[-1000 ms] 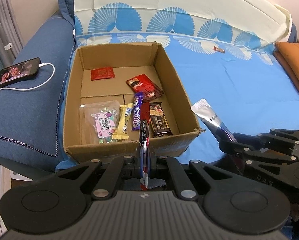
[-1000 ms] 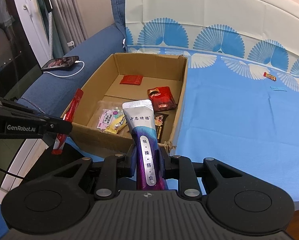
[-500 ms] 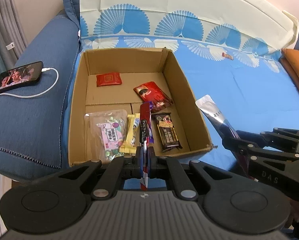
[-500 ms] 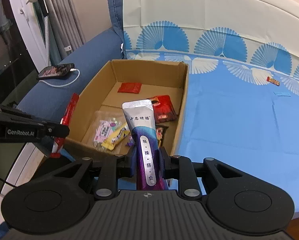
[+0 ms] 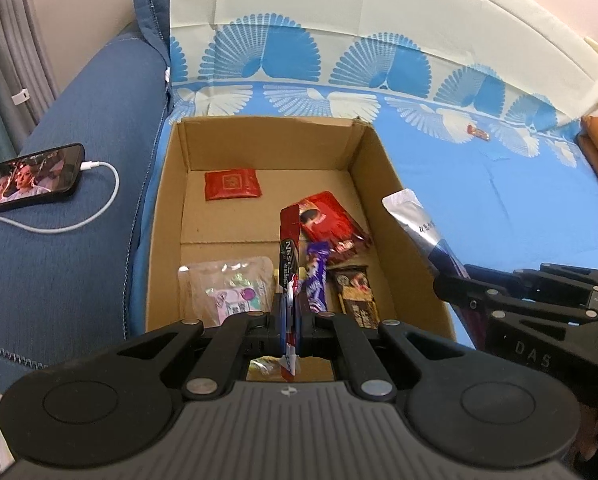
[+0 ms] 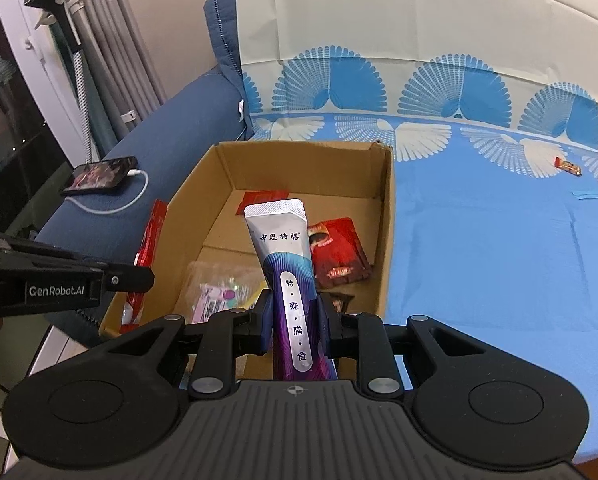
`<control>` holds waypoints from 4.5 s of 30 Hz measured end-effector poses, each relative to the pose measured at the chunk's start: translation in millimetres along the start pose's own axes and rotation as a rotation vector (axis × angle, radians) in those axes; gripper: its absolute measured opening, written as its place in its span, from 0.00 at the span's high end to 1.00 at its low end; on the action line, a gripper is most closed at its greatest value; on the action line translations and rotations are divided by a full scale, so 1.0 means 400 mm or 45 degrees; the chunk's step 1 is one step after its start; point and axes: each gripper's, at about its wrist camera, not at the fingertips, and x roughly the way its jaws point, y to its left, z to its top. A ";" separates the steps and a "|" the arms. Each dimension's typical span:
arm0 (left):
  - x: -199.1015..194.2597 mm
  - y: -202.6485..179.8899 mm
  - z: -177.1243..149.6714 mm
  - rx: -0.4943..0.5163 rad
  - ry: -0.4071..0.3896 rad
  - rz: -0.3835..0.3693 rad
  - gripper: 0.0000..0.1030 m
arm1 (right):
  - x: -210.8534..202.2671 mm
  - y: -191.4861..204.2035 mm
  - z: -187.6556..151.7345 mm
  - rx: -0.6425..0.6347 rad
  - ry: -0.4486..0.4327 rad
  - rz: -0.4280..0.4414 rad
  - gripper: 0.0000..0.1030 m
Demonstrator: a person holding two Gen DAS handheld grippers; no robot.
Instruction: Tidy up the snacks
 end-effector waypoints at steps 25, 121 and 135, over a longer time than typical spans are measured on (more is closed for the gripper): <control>0.212 0.071 0.086 -0.009 0.103 0.049 0.96 | 0.234 -0.022 0.090 0.102 0.101 -0.005 0.76; 0.153 -0.550 0.176 0.425 -0.027 0.254 0.00 | -0.193 -0.668 -0.137 0.544 -0.286 -0.431 0.00; 0.465 -0.562 0.371 0.447 0.075 0.306 0.00 | 0.479 -1.254 0.200 0.720 -0.240 -0.638 0.00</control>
